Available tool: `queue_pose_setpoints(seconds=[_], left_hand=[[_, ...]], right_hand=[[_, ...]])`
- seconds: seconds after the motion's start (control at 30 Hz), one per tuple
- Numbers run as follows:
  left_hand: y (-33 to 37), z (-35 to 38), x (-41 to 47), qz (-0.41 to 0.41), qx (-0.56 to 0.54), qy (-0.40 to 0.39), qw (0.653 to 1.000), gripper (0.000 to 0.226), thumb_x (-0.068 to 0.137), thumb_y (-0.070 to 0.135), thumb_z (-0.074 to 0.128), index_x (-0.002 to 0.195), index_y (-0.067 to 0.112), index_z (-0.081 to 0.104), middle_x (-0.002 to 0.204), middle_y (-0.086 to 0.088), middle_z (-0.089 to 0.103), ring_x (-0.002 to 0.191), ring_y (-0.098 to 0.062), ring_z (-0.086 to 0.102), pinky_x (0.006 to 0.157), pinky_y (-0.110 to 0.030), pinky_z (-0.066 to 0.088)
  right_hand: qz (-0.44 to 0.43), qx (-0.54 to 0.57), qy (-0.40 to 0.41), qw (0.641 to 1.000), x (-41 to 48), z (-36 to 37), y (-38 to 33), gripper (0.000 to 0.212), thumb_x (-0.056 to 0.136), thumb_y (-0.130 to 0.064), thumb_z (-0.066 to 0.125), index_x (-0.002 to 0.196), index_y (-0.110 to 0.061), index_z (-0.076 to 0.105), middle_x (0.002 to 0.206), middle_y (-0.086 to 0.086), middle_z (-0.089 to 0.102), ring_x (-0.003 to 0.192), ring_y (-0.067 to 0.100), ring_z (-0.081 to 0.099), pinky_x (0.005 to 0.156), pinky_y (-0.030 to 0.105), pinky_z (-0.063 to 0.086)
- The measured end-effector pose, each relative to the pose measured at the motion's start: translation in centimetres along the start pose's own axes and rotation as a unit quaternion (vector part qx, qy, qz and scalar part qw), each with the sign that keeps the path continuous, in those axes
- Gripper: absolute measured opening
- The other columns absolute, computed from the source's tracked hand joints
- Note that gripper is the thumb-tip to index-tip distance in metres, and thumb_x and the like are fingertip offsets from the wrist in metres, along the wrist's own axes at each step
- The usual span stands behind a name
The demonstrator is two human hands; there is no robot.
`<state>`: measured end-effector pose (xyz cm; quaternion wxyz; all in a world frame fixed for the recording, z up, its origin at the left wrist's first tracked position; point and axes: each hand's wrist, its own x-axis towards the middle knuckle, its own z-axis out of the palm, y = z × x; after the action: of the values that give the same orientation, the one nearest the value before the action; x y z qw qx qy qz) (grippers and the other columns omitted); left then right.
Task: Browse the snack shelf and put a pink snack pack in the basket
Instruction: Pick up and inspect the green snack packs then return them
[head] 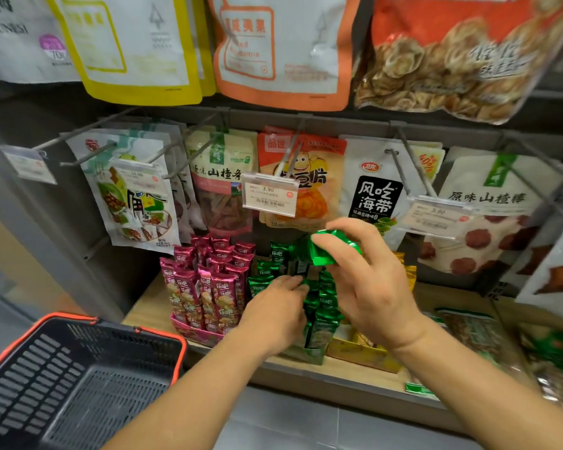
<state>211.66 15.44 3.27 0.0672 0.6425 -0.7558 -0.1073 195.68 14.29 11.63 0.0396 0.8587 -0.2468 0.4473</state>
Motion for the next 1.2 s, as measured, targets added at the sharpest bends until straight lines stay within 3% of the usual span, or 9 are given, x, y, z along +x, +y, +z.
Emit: queue_pose_setpoints(seconds=[0.13, 0.23, 0.33, 0.43, 0.6, 0.7, 0.9, 1.07, 1.2], left_hand=[[-0.1, -2.0, -0.8, -0.009, -0.015, 0.046, 0.999, 0.038, 0.088, 0.018, 0.051, 0.125, 0.018, 0.063, 0.135, 0.000, 0.055, 0.126, -0.021, 0.049, 0.102, -0.037, 0.045], [0.4, -4.2, -1.9, -0.057, -0.070, 0.078, 0.993, 0.032, 0.090, 0.015, 0.048, 0.109, 0.024, 0.072, 0.113, 0.002, 0.070, 0.095, -0.015, 0.064, 0.089, -0.030, 0.051], [2.1, -6.3, -3.3, -0.068, -0.215, 0.081, 0.971, 0.029, 0.090, 0.013, 0.052, 0.084, 0.033, 0.072, 0.087, 0.010, 0.072, 0.068, -0.013, 0.067, 0.069, -0.028, 0.054], [4.4, -7.6, -5.3, -0.024, -0.421, 0.049, 0.905, 0.021, 0.092, 0.016, 0.059, 0.085, 0.028, 0.074, 0.073, 0.004, 0.073, 0.060, -0.009, 0.067, 0.058, -0.022, 0.052], [6.7, -7.9, -7.0, 0.011, -0.477, 0.054, 0.877, 0.035, 0.079, 0.052, 0.068, 0.093, 0.021, 0.063, 0.075, -0.005, 0.071, 0.060, -0.013, 0.066, 0.060, -0.030, 0.055], [7.5, -7.3, -6.8, -0.013, -0.475, 0.111, 0.873, 0.026, 0.079, 0.040, 0.073, 0.087, 0.018, 0.061, 0.072, -0.008, 0.067, 0.058, -0.016, 0.060, 0.059, -0.039, 0.053], [7.5, -6.9, -6.2, -0.055, -0.535, 0.151, 0.830, 0.018, 0.075, 0.016, 0.081, 0.064, 0.017, 0.067, 0.057, -0.001, 0.065, 0.052, -0.011, 0.058, 0.052, -0.022, 0.047], [7.5, -6.9, -6.1, -0.040, -0.607, 0.153, 0.779, 0.022, 0.072, 0.005, 0.079, 0.063, 0.023, 0.072, 0.063, 0.004, 0.062, 0.061, -0.008, 0.055, 0.059, -0.021, 0.046], [7.5, -6.9, -6.1, -0.036, -0.688, 0.142, 0.711, 0.008, 0.067, 0.013, 0.073, 0.066, 0.021, 0.072, 0.067, 0.000, 0.062, 0.066, -0.015, 0.055, 0.063, -0.026, 0.048]], right_hand=[[0.015, 0.036, 0.025, 0.999, -1.0, -4.6, -2.2, 0.030, 0.094, -0.005, 0.050, 0.124, -0.012, 0.049, 0.115, 0.018, 0.059, 0.107, 0.025, 0.057, 0.091, 0.031, 0.050], [0.172, 0.143, 0.033, 0.974, -2.5, -6.5, -3.4, 0.045, 0.083, -0.010, 0.070, 0.120, -0.028, 0.052, 0.109, -0.013, 0.062, 0.104, 0.007, 0.061, 0.090, 0.016, 0.047], [0.338, 0.270, 0.039, 0.901, -3.8, -6.9, -3.6, 0.038, 0.075, -0.023, 0.080, 0.104, -0.030, 0.057, 0.098, -0.009, 0.068, 0.097, 0.007, 0.066, 0.082, 0.014, 0.050], [0.406, 0.306, 0.012, 0.861, -4.6, -6.4, -3.0, 0.035, 0.068, -0.025, 0.081, 0.097, -0.022, 0.062, 0.093, 0.000, 0.070, 0.090, 0.014, 0.068, 0.077, 0.019, 0.054], [0.417, 0.287, -0.019, 0.862, -5.1, -5.9, -3.0, 0.031, 0.070, -0.018, 0.085, 0.093, -0.023, 0.065, 0.089, -0.003, 0.071, 0.087, 0.013, 0.068, 0.079, 0.032, 0.057], [0.407, 0.280, -0.023, 0.869, -5.0, -5.8, -3.1, 0.027, 0.072, -0.019, 0.084, 0.091, -0.026, 0.066, 0.087, -0.005, 0.071, 0.083, 0.013, 0.068, 0.077, 0.037, 0.058], [0.394, 0.242, -0.044, 0.885, -5.5, -5.2, -2.9, 0.027, 0.072, -0.033, 0.082, 0.091, -0.033, 0.062, 0.087, -0.007, 0.067, 0.083, 0.014, 0.065, 0.075, 0.041, 0.056], [0.375, 0.328, -0.137, 0.856, -5.5, -5.0, -2.3, 0.036, 0.078, -0.049, 0.070, 0.111, -0.050, 0.058, 0.112, -0.027, 0.062, 0.110, -0.006, 0.056, 0.087, 0.019, 0.047], [0.337, 0.381, -0.176, 0.843, -5.1, -5.2, -2.3, 0.022, 0.091, -0.049, 0.059, 0.113, -0.045, 0.062, 0.109, -0.019, 0.067, 0.105, 0.000, 0.061, 0.086, 0.015, 0.048]])
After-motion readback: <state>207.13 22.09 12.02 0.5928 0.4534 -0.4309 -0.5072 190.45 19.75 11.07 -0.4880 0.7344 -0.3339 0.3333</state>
